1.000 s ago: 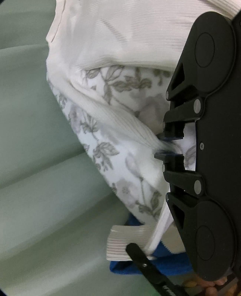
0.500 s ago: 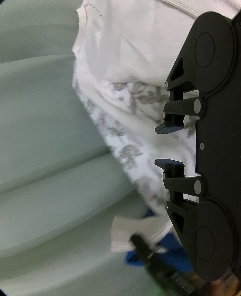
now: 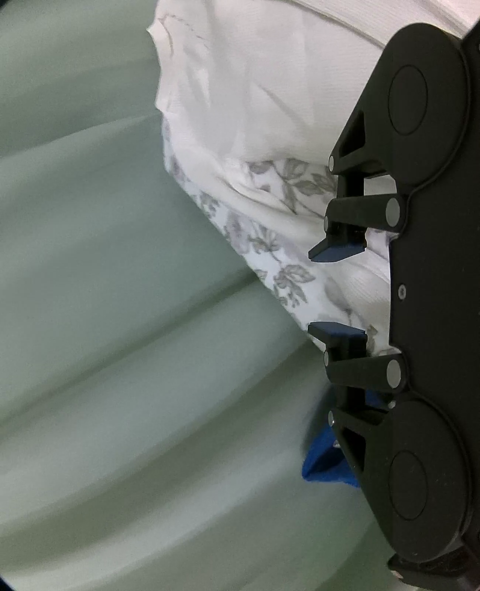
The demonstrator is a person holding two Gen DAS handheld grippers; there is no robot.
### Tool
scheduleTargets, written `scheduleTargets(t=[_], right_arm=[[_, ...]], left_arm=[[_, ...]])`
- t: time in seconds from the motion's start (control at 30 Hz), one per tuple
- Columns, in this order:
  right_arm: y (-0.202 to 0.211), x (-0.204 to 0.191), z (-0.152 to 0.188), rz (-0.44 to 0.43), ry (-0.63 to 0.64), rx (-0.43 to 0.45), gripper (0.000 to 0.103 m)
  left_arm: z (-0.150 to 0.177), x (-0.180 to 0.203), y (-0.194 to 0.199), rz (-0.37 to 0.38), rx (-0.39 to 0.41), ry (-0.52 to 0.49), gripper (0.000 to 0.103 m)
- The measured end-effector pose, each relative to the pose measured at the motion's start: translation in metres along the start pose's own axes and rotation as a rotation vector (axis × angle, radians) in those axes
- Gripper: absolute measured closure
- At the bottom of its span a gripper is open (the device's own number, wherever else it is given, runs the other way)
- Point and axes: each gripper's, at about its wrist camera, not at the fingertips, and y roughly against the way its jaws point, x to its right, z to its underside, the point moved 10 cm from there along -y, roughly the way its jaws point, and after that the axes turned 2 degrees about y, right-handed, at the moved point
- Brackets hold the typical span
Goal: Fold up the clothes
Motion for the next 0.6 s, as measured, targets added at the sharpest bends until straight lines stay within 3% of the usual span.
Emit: scheduleTargets(t=[0.1,0.33,0.6], right_arm=[[-0.008,-0.002,0.008,-0.005,0.003,-0.034,0.065],[-0.024,-0.016,0.027,0.016,0.071,-0.13,0.065],[-0.047,-0.013,0.069,0.051,0.046,-0.284,0.065]], left_arm=[[0.0,-0.022,0.006,-0.004,-0.016,0.066,0.093],[-0.005,-0.078,0.024,-0.124,-0.029,0.115,0.093],[-0.002,-0.081,0.031,-0.129,-0.046,0.12,0.093]])
